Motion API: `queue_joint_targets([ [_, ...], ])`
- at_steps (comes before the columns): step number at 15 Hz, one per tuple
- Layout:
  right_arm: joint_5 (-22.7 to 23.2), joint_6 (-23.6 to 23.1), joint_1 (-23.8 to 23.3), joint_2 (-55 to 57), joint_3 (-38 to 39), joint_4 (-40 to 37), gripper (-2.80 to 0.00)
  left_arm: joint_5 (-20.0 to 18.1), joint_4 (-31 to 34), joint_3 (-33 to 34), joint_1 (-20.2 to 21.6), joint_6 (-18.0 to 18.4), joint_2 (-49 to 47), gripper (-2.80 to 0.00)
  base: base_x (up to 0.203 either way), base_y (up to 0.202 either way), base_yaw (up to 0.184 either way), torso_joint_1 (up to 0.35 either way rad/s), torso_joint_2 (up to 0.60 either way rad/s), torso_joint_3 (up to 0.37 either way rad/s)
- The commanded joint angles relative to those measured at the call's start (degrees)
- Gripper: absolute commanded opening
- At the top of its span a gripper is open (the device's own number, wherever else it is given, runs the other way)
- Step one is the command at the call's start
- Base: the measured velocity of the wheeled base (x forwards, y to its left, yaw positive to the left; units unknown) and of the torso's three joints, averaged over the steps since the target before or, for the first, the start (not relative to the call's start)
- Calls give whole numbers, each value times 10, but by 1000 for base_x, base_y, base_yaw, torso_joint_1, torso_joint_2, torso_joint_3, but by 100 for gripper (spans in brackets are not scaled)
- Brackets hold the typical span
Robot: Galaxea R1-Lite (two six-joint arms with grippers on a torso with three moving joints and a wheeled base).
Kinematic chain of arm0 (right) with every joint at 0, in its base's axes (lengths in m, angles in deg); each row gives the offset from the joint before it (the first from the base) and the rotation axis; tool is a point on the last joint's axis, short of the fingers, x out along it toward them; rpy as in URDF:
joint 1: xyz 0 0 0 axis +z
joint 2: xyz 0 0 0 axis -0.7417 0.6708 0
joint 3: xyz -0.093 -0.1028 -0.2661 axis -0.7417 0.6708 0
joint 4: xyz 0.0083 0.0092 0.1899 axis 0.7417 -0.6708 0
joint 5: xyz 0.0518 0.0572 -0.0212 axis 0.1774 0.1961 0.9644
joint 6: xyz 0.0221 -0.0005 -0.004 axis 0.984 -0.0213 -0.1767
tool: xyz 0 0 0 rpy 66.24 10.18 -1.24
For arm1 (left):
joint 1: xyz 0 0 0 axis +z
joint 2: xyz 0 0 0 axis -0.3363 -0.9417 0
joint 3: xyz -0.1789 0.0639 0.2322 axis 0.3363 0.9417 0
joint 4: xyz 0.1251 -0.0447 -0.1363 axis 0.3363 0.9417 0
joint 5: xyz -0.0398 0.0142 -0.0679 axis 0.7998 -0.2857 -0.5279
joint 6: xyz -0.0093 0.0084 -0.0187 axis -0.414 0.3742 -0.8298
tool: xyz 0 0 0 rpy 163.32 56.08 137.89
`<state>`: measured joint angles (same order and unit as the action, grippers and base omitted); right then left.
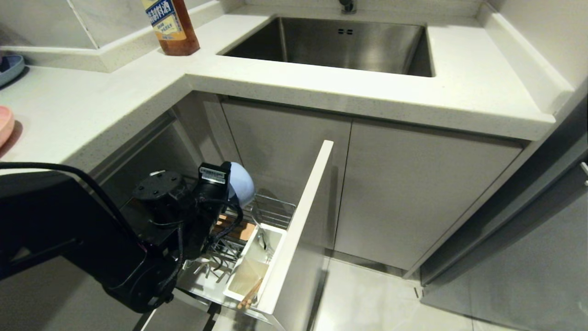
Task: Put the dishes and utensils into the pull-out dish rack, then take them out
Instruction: Pick up the bowl and place it in the cupboard
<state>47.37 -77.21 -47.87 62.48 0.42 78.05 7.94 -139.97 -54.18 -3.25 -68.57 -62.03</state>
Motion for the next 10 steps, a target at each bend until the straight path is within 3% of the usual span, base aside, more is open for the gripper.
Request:
queue_joint_targets([
  [1,0,0,0,0,1,0,-280,1,-5,-8,1,-9,-11,-280,0,0,0,0,0,0],
  [10,0,0,0,0,1,0,-280,1,-5,-7,1,-55,-28,-280,0,0,0,0,0,0],
])
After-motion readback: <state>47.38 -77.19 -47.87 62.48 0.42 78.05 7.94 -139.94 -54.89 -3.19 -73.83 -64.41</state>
